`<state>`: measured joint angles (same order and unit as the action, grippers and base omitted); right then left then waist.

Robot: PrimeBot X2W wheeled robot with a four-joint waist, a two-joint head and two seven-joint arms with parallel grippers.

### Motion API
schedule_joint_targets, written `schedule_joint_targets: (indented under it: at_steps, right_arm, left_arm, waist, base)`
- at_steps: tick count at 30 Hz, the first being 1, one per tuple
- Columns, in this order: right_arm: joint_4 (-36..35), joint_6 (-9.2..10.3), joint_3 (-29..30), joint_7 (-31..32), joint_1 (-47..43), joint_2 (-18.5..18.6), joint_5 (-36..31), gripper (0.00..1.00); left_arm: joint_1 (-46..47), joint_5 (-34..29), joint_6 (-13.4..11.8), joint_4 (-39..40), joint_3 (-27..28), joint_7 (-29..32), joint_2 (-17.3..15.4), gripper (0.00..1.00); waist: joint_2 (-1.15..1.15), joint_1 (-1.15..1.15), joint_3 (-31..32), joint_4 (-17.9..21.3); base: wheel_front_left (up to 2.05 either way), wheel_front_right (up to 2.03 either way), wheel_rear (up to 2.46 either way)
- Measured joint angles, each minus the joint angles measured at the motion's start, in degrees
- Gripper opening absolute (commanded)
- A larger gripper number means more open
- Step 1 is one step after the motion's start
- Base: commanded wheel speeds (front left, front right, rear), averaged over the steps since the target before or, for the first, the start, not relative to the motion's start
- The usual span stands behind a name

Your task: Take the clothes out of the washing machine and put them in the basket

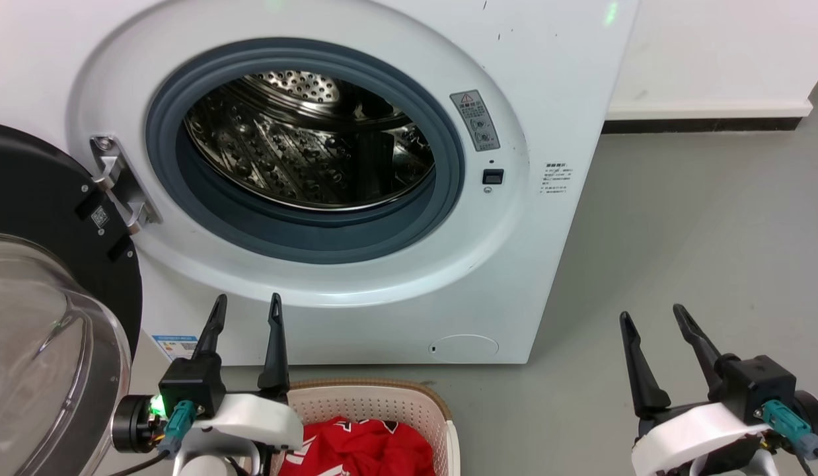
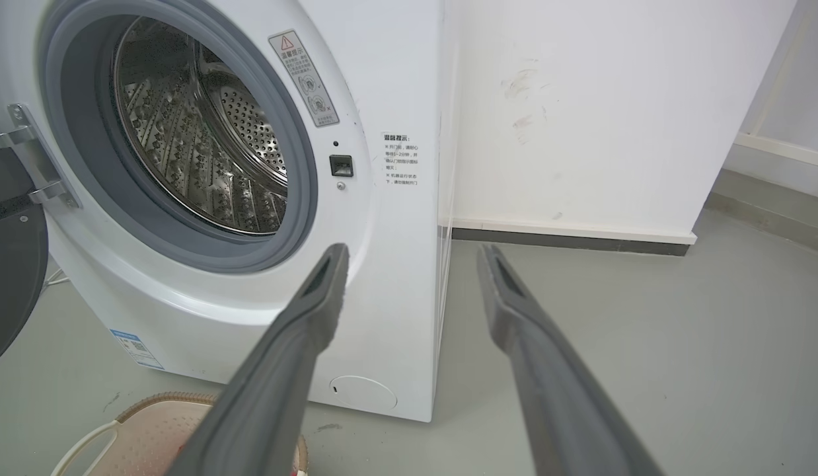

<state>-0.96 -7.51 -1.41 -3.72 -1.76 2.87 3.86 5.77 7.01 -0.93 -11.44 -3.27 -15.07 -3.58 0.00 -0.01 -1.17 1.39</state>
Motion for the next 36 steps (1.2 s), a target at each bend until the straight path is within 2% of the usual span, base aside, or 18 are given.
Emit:
schedule_joint_targets:
  at_steps: [31,32,36]
  right_arm:
    - [-0.82,0.01,-0.36,0.23,-2.31,0.0,0.64,1.0]
    - [-0.66,0.0,-0.34,0.21,-2.33,0.0,0.65,0.0]
    - [1.43,0.0,-0.48,0.23,-2.75,-0.01,0.76,0.0]
  left_arm:
    - [-2.05,-0.69,-0.11,-1.24,-1.25,0.0,-0.45,1.0]
    - [-2.09,-0.64,-0.1,-1.4,-1.24,0.0,-0.43,0.0]
    - [-3.31,-0.56,-0.09,-3.53,-1.26,0.34,-0.09,0.0]
  waist:
    - [0.0,0.01,1.81,0.19]
    - [0.0,0.01,1.8,0.19]
    - [0.0,0.01,1.8,0.19]
  base:
    - [0.0,0.0,0.0]
    - [0.0,0.0,0.0]
    - [0.0,0.0,0.0]
